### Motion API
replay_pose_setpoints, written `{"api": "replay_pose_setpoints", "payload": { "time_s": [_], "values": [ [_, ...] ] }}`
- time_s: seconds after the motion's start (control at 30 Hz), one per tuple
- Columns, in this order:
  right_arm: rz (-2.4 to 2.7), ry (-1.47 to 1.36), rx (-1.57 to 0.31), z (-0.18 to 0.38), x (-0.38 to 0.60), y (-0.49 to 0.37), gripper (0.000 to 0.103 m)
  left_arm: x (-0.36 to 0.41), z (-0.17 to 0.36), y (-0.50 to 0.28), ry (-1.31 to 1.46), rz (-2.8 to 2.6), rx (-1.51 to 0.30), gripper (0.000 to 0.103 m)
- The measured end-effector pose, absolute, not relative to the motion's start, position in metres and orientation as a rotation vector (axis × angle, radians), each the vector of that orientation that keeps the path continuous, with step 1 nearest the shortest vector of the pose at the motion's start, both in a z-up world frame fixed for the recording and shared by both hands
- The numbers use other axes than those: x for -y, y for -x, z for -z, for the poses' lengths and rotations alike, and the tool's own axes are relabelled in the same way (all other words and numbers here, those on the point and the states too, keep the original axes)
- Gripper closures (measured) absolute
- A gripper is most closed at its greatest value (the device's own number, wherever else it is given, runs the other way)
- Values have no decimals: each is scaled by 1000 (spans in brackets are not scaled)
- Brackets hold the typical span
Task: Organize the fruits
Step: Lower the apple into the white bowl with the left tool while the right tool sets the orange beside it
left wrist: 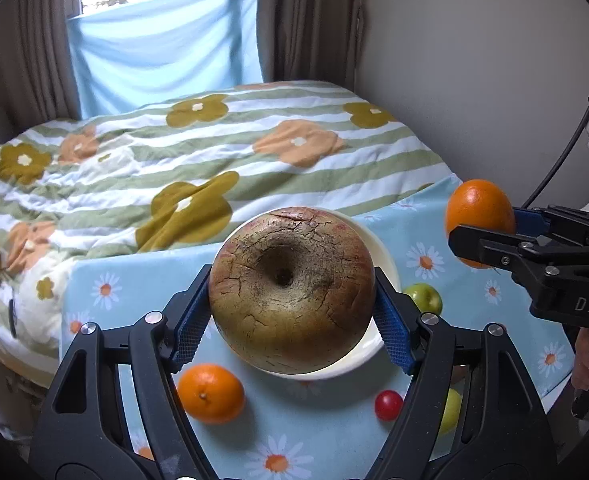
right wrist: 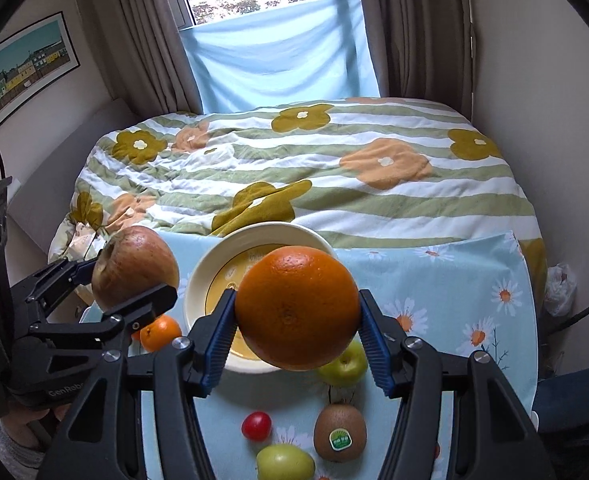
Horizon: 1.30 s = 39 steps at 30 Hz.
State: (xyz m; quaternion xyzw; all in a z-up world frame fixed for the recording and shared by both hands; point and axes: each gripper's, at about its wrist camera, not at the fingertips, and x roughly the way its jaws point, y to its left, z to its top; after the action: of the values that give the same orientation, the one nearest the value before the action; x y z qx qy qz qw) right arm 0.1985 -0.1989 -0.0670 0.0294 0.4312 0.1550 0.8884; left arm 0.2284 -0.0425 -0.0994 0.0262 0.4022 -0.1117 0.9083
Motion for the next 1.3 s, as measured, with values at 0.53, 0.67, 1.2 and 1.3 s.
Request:
{"api": "replay_pose_setpoints", "payload": {
  "time_s": [0.53, 0.67, 1.2, 1.3],
  "values": [
    [-193, -121, -975, 107, 187, -274, 49, 56, 189, -331, -212, 337, -991, 24],
    [-169, -133, -990, 114, 190, -281, 49, 60, 199, -342, -233, 346, -1001, 24],
    [-151, -134, -994, 112, 182, -295, 49, 45, 168, -337, -211, 386, -927, 0],
    [-169, -119, -997, 111, 177, -297, 49, 34, 166, -335, -201, 359, -932, 0]
  ]
}}
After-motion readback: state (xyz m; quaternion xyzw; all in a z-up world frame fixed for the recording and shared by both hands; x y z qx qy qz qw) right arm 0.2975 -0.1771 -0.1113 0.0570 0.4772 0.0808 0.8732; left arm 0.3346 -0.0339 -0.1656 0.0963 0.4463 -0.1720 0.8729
